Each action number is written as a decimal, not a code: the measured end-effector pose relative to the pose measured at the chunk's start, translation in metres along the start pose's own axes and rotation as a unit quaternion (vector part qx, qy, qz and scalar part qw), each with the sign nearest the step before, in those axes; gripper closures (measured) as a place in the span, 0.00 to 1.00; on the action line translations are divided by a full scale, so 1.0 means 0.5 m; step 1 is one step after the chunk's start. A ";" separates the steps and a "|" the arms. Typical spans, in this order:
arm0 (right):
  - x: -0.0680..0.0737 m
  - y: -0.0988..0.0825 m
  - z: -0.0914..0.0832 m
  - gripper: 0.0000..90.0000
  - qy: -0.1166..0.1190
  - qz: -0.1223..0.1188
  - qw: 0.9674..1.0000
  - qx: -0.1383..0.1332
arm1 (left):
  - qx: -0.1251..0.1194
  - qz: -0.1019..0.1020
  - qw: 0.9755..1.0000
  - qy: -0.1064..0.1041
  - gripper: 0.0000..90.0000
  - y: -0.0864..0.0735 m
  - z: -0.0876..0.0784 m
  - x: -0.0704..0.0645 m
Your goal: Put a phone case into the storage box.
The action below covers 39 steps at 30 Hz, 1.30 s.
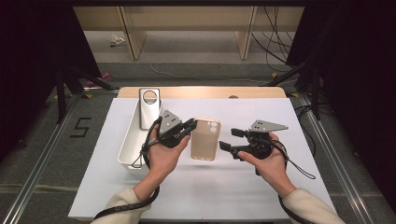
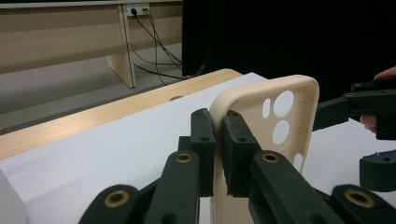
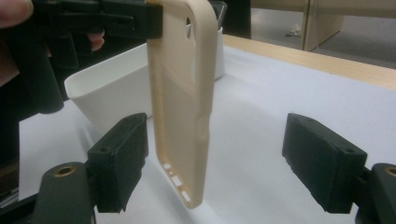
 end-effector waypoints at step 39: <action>-0.029 -0.031 -0.044 0.24 -0.028 -0.008 1.000 0.006 | -0.018 -0.008 1.000 0.015 0.93 0.026 -0.026 0.036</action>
Point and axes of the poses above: each handheld gripper's, and its own axes: z roughly forward along the jaws, y roughly out of its top, x roughly to its left, the point moved 1 cm from there along z, roughly forward along the jaws, and after that the axes turned 5 degrees about -z, right-handed, at the moved point
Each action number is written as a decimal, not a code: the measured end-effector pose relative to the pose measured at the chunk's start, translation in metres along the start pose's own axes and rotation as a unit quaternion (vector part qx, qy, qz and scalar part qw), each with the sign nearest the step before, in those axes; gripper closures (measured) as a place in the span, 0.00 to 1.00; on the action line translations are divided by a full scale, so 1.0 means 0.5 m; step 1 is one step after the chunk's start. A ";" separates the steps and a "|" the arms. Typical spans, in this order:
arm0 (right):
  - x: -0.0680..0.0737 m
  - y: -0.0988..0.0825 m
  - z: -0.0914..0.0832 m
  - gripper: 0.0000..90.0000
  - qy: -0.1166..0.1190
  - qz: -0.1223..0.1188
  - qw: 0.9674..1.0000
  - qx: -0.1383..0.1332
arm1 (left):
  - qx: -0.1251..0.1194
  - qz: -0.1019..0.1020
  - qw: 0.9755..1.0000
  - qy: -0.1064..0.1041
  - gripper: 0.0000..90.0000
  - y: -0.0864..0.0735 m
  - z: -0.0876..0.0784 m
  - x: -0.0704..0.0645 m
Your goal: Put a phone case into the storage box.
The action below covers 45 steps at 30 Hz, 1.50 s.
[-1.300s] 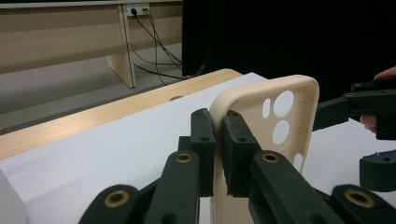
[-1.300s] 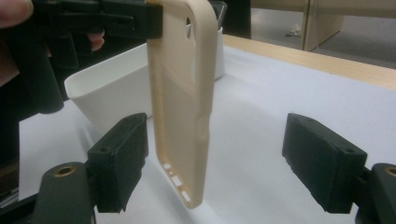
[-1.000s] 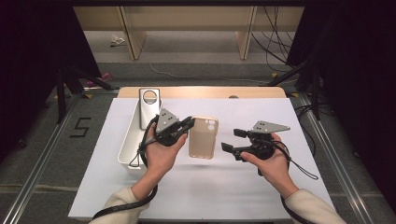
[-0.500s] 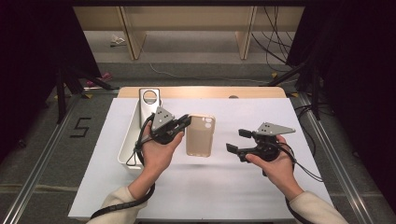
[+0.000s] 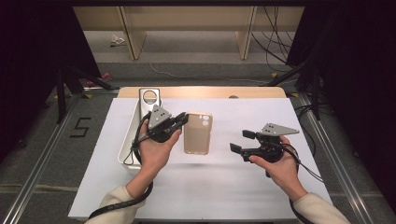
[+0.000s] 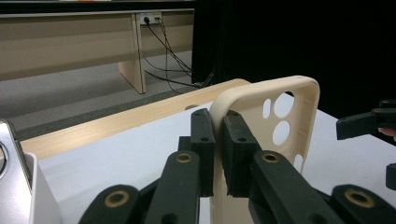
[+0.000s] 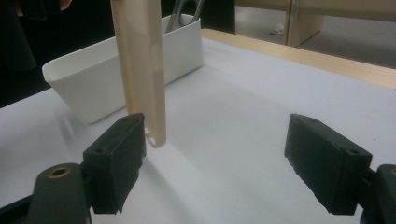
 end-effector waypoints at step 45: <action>-0.004 -0.021 -0.043 0.21 -0.010 -0.007 1.000 0.012 | -0.022 0.003 1.000 0.022 0.93 0.035 -0.033 0.041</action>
Point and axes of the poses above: each handheld gripper's, and its own axes: z roughly forward along the jaws, y roughly out of its top, x roughly to its left, the point moved 1 cm from there along z, roughly forward along the jaws, and after that the axes turned 5 degrees about -z, right-handed, at the moved point
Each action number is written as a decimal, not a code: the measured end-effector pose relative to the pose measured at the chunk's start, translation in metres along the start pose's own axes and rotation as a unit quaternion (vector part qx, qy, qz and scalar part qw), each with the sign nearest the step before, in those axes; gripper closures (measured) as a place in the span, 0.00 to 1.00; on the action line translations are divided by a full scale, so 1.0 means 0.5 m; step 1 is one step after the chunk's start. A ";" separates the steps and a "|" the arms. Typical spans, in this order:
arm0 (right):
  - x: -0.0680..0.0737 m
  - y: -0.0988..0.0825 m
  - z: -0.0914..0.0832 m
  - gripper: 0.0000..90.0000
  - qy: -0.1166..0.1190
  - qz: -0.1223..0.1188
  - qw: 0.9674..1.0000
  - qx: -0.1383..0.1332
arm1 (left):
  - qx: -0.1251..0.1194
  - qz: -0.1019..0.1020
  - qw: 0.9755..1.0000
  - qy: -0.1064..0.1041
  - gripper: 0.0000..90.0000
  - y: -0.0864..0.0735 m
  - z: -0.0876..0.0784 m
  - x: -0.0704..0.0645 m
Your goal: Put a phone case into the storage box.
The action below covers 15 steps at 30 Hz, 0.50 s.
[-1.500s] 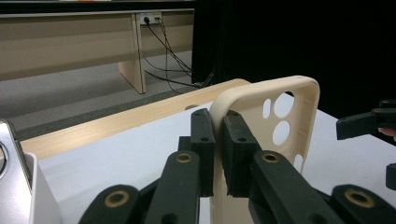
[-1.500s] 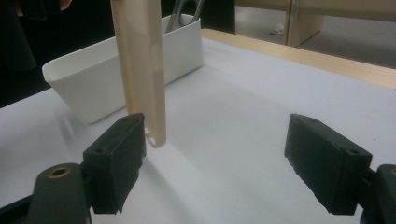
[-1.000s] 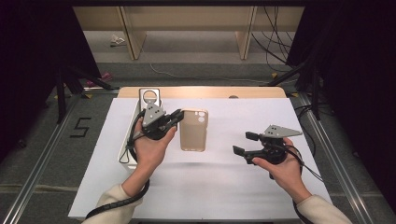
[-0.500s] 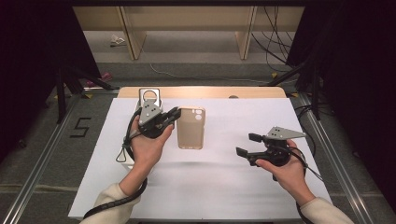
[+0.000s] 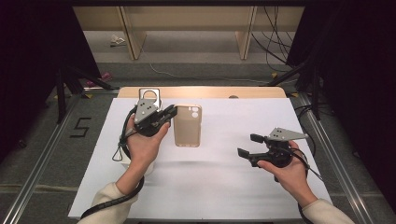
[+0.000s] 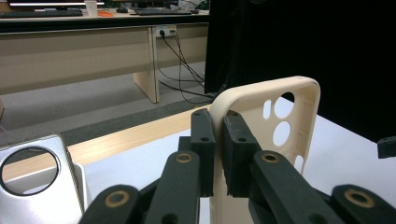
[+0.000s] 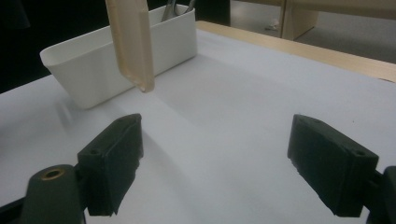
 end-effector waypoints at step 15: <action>0.000 -0.005 -0.007 0.21 -0.002 0.000 1.000 0.001 | -0.005 0.010 1.000 0.007 0.93 0.009 -0.008 0.010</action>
Point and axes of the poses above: each handheld gripper's, and its own axes: z roughly forward along the jaws, y roughly out of its top, x roughly to its left, the point moved 1 cm from there along z, roughly forward along the jaws, and after that the axes turned 5 degrees about -z, right-handed, at the moved point
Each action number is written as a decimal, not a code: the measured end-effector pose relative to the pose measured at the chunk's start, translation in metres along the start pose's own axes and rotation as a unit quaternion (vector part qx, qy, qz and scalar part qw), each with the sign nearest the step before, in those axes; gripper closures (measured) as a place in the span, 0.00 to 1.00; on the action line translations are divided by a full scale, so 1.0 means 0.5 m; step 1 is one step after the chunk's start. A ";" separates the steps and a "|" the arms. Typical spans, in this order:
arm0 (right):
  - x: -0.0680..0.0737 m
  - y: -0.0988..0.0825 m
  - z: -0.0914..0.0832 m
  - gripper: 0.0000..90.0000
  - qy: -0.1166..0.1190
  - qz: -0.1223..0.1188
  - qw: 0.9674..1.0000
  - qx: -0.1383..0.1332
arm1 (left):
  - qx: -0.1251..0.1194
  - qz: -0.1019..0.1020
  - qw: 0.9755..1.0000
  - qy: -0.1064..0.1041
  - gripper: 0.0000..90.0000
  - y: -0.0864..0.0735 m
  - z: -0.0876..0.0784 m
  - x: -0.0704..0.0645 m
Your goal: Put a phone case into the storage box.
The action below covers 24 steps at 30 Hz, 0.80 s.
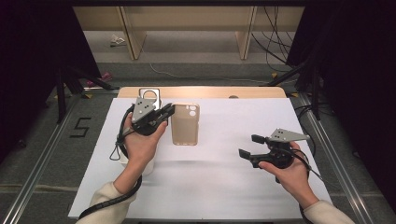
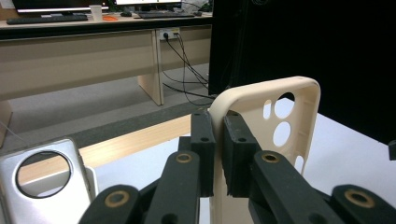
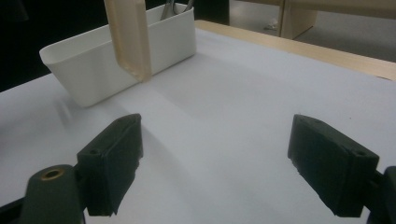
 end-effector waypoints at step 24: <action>-0.001 -0.003 -0.002 0.19 -0.001 0.003 1.000 -0.003 | -0.019 -0.015 1.000 0.010 0.93 0.021 -0.021 0.034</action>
Point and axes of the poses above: each handheld gripper's, and its own axes: z roughly forward along the jaws, y roughly out of its top, x roughly to its left, the point moved 1 cm from there along z, roughly forward along the jaws, and after that the axes turned 5 degrees about -z, right-handed, at the moved point
